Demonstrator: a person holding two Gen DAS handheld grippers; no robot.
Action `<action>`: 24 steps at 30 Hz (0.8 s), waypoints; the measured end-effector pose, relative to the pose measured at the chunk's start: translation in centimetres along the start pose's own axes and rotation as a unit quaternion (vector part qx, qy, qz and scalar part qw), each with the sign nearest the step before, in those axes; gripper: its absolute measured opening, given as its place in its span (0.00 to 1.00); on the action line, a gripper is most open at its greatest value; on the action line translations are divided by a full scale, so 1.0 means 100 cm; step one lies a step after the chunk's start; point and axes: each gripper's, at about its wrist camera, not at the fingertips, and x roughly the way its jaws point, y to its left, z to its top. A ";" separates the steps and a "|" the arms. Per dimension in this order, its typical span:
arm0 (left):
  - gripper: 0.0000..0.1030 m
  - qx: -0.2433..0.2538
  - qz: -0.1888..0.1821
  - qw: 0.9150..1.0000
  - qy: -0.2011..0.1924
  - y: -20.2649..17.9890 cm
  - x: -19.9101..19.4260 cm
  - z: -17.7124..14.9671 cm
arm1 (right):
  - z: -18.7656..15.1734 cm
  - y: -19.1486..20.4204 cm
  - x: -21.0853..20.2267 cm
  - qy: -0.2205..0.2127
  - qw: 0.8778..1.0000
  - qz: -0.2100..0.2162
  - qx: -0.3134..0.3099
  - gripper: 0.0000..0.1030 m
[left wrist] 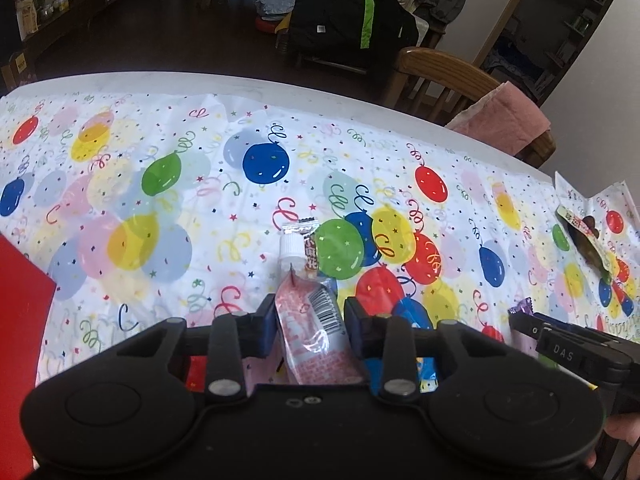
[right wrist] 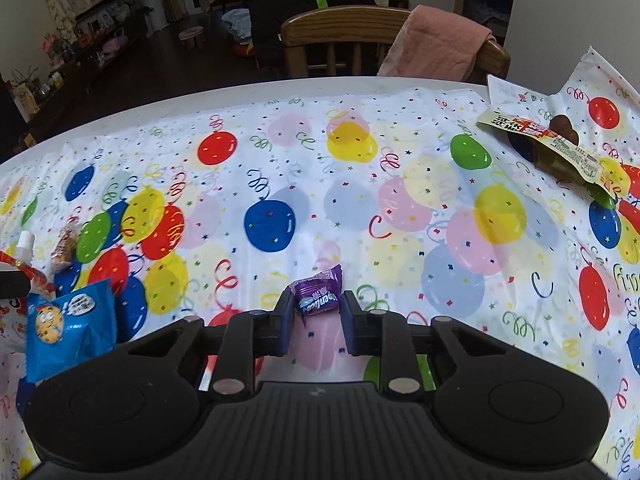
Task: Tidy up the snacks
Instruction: 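Carry the pink pouch and purple candy over the white box with both tools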
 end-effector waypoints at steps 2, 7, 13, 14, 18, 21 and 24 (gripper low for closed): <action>0.30 -0.001 -0.004 1.000 -0.003 0.003 -0.004 -0.003 | -0.004 0.001 -0.006 -0.002 1.000 0.004 -0.001 0.23; 0.29 0.004 -0.011 1.000 -0.007 0.008 -0.014 -0.012 | -0.013 0.005 -0.024 -0.003 1.000 0.017 -0.006 0.23; 0.27 0.011 -0.011 1.000 -0.007 0.018 -0.028 -0.026 | -0.029 0.016 -0.051 -0.004 0.999 0.038 -0.010 0.23; 0.27 0.009 -0.011 1.000 -0.006 0.021 -0.031 -0.028 | -0.031 0.019 -0.056 -0.005 0.999 0.040 -0.012 0.23; 0.26 0.010 -0.016 1.000 -0.004 0.030 -0.041 -0.039 | -0.043 0.030 -0.077 -0.004 0.998 0.060 -0.014 0.23; 0.26 0.014 -0.017 1.000 0.002 0.037 -0.049 -0.048 | -0.053 0.042 -0.092 -0.004 0.997 0.072 -0.026 0.23; 0.26 0.019 -0.018 1.000 0.008 0.043 -0.057 -0.058 | -0.061 0.054 -0.106 -0.004 0.996 0.079 -0.040 0.23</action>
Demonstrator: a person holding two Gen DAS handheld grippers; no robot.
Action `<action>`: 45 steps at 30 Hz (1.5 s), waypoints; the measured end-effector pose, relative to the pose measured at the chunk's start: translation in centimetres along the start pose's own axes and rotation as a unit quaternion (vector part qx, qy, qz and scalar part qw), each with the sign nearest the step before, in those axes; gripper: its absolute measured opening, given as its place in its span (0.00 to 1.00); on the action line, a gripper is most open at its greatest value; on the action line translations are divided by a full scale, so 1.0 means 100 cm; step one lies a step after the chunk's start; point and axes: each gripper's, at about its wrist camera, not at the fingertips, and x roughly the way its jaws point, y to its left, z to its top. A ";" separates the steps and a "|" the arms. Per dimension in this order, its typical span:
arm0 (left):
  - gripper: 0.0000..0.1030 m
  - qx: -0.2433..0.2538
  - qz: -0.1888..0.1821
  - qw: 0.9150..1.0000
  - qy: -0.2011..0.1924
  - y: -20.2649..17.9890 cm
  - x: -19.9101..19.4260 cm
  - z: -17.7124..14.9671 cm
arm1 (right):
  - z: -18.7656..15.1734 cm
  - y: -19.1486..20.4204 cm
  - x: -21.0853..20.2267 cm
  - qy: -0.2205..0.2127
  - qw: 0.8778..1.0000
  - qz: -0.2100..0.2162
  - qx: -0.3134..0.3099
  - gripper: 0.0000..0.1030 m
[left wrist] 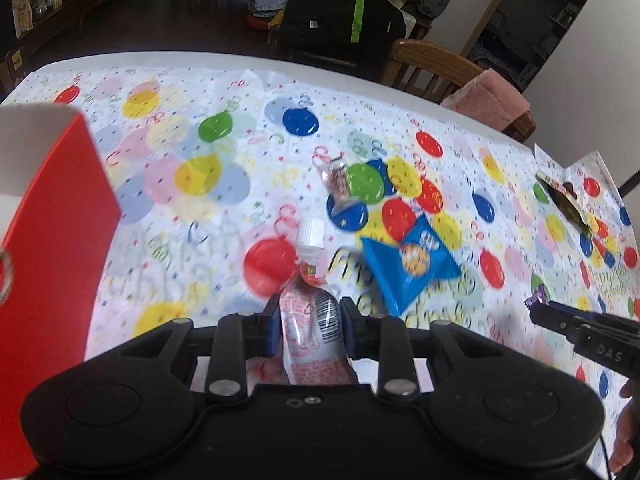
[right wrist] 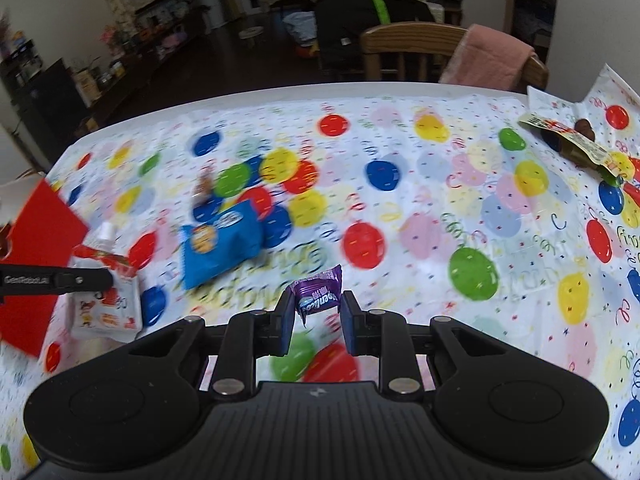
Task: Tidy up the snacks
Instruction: 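Carry the pink pouch and purple candy over the white box with both tools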
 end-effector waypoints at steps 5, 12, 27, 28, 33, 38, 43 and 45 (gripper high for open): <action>0.25 0.012 -0.004 1.000 0.004 0.010 -0.015 -0.014 | -0.010 0.025 -0.017 -0.001 1.000 0.010 -0.016 0.23; 0.25 0.021 -0.022 0.999 0.010 0.026 -0.036 -0.030 | -0.022 0.066 -0.036 -0.001 0.999 0.021 -0.033 0.23; 0.25 0.062 -0.070 0.996 -0.001 0.066 -0.112 -0.036 | -0.029 0.180 -0.085 -0.022 0.997 0.042 -0.064 0.23; 0.25 0.065 -0.070 0.995 -0.005 0.070 -0.119 -0.035 | -0.028 0.188 -0.088 -0.025 0.997 0.044 -0.066 0.23; 0.25 0.071 -0.073 0.994 -0.024 0.093 -0.153 -0.028 | -0.022 0.227 -0.100 -0.042 0.994 0.059 -0.078 0.23; 0.25 0.074 -0.071 0.994 -0.042 0.120 -0.178 -0.020 | -0.014 0.267 -0.102 -0.052 0.992 0.072 -0.094 0.23; 0.25 0.066 -0.063 0.994 -0.061 0.148 -0.197 -0.012 | -0.005 0.304 -0.094 -0.055 0.988 0.085 -0.113 0.23; 0.25 0.062 -0.057 0.994 -0.069 0.160 -0.203 -0.007 | -0.003 0.317 -0.089 -0.055 0.987 0.087 -0.122 0.23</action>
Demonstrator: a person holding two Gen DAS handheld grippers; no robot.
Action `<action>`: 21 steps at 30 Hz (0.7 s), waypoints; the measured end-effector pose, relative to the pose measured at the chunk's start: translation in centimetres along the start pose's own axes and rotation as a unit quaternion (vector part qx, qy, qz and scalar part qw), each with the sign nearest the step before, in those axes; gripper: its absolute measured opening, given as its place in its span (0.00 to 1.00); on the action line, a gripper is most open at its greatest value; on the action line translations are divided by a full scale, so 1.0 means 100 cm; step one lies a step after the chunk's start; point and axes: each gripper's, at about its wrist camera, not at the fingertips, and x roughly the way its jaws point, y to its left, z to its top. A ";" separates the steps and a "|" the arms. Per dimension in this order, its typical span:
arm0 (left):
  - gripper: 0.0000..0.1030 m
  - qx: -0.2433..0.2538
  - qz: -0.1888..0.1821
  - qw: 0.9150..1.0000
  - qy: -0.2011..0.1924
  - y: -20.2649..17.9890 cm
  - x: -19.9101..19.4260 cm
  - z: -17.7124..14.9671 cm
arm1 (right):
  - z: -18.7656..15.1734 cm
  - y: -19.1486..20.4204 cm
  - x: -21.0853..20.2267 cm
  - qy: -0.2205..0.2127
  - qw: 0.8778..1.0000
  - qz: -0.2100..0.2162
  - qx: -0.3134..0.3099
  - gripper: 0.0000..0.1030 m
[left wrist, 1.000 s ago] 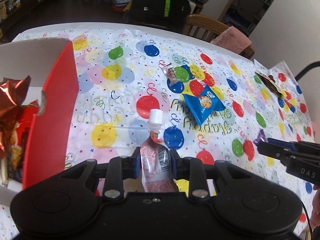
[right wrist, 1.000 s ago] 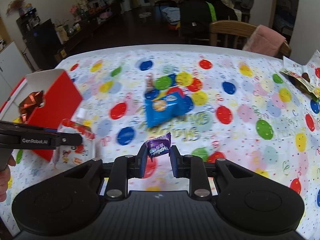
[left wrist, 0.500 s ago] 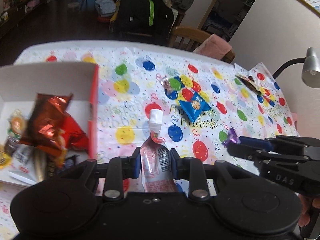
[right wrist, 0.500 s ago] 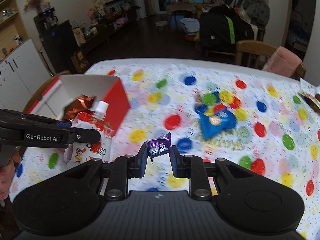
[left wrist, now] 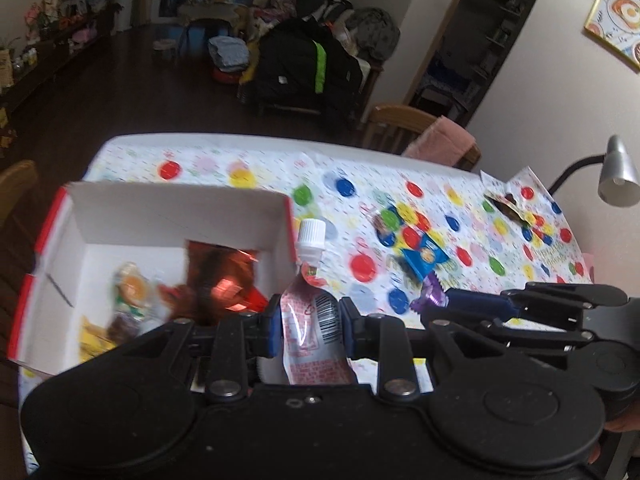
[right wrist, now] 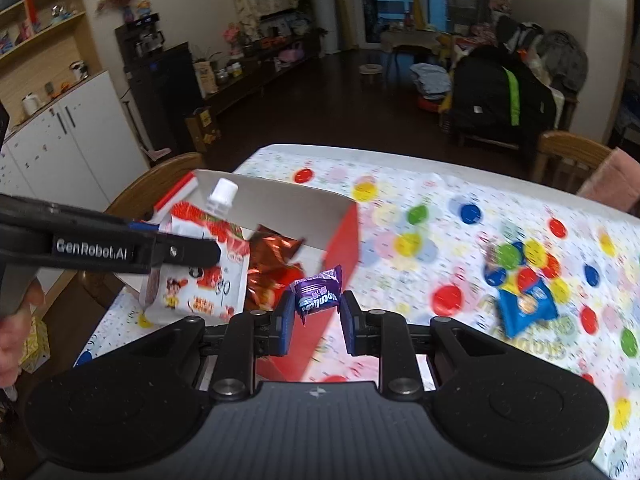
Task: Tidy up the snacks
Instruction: 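Carry the pink pouch and purple candy over the white box with both tools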
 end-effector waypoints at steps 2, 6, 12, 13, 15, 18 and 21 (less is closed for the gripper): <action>0.25 -0.005 0.009 1.000 -0.007 0.013 -0.005 0.004 | 0.005 0.010 0.009 0.002 1.000 0.003 -0.007 0.23; 0.25 -0.018 0.033 0.999 -0.017 0.042 -0.013 0.010 | 0.014 0.028 0.027 0.011 1.000 0.009 -0.017 0.23; 0.25 -0.032 0.075 0.996 -0.021 0.087 -0.013 0.018 | 0.030 0.049 0.054 0.019 0.999 0.010 -0.032 0.23; 0.25 -0.033 0.082 0.996 -0.021 0.093 -0.011 0.019 | 0.033 0.053 0.059 0.020 0.999 0.012 -0.035 0.23; 0.25 -0.038 0.095 0.995 -0.018 0.108 -0.007 0.022 | 0.040 0.059 0.069 0.022 0.999 0.018 -0.037 0.23; 0.25 -0.045 0.111 0.993 -0.010 0.127 -0.002 0.024 | 0.048 0.067 0.085 0.029 0.998 0.023 -0.045 0.23; 0.25 -0.044 0.121 0.992 -0.001 0.140 0.005 0.025 | 0.053 0.075 0.103 0.040 0.998 0.022 -0.050 0.23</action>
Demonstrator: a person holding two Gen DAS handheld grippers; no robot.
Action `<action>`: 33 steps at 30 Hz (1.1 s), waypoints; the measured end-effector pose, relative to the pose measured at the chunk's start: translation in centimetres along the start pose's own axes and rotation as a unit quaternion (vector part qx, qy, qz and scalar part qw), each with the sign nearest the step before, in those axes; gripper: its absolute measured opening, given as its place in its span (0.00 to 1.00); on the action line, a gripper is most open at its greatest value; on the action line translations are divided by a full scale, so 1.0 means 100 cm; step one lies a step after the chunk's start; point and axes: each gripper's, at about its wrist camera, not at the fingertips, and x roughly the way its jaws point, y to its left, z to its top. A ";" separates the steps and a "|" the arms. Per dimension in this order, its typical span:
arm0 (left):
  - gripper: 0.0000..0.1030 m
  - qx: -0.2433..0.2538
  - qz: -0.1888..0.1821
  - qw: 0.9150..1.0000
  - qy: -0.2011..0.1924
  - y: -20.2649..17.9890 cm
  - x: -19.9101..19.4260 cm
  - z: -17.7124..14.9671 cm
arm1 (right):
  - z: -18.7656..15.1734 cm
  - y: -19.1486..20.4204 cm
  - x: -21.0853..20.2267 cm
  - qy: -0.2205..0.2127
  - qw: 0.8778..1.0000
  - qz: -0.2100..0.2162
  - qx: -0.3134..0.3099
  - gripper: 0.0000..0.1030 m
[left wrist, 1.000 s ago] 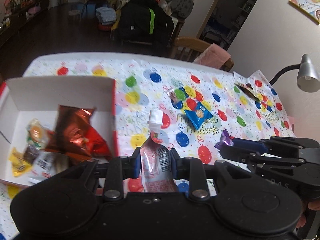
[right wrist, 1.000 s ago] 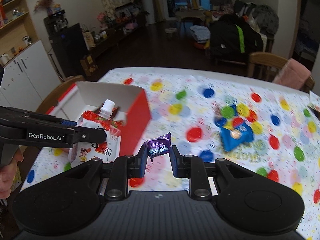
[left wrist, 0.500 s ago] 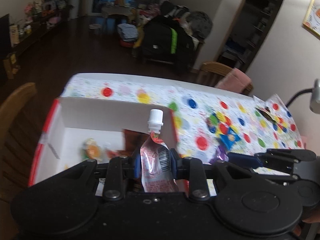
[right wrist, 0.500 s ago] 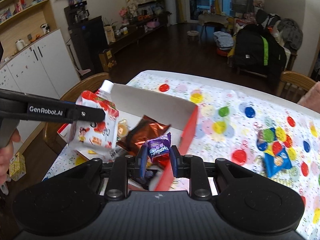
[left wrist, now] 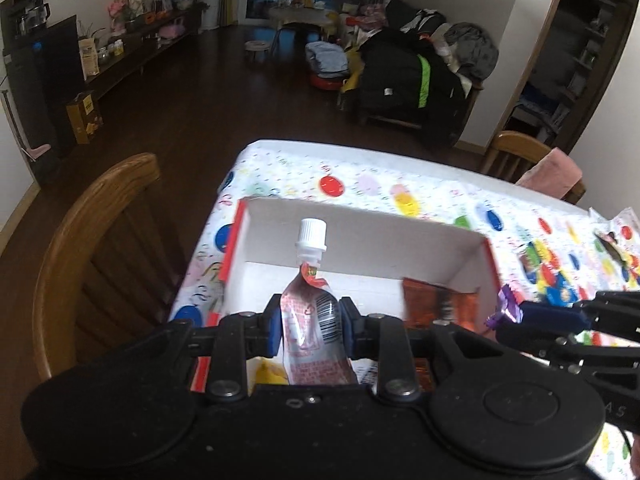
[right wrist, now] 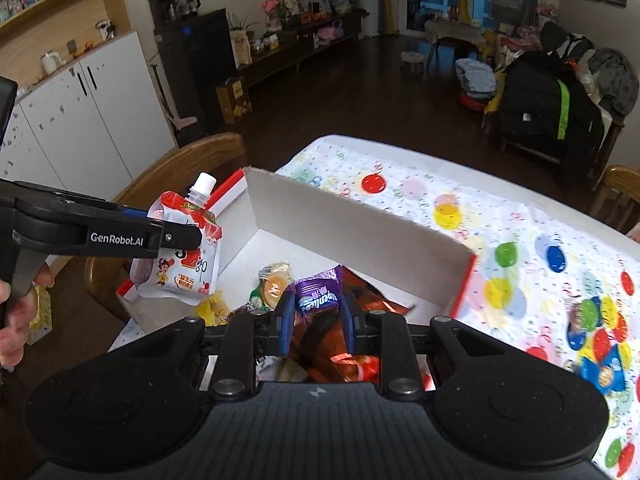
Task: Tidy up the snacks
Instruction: 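Carry the pink pouch and purple candy over the white box with both tools, then open both tools to drop the pouch and purple candy into the box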
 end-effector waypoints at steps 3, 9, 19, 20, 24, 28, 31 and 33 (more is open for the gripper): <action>0.25 0.003 0.007 1.000 0.007 0.008 0.011 0.002 | 0.006 0.006 0.020 0.014 1.000 -0.002 -0.007 0.23; 0.25 0.007 0.014 0.999 0.029 0.020 0.032 -0.002 | 0.009 0.017 0.049 0.030 0.999 -0.003 -0.019 0.23; 0.25 0.013 0.018 0.998 0.056 0.023 0.058 -0.011 | 0.004 0.023 0.070 0.062 0.998 0.001 -0.032 0.23; 0.25 0.014 0.018 0.998 0.057 0.022 0.059 -0.012 | 0.003 0.023 0.071 0.064 0.997 0.000 -0.032 0.23; 0.25 0.025 0.019 0.998 0.059 0.018 0.063 -0.013 | 0.000 0.025 0.072 0.067 0.997 -0.001 -0.035 0.23; 0.25 0.034 0.020 0.998 0.058 0.014 0.067 -0.013 | -0.003 0.030 0.070 0.068 0.997 -0.003 -0.038 0.23; 0.26 0.049 0.023 0.997 0.057 0.009 0.067 -0.015 | -0.003 0.030 0.067 0.067 0.997 -0.003 -0.036 0.23; 0.26 0.053 0.023 0.997 0.058 0.006 0.067 -0.015 | -0.003 0.029 0.063 0.065 0.997 -0.001 -0.036 0.24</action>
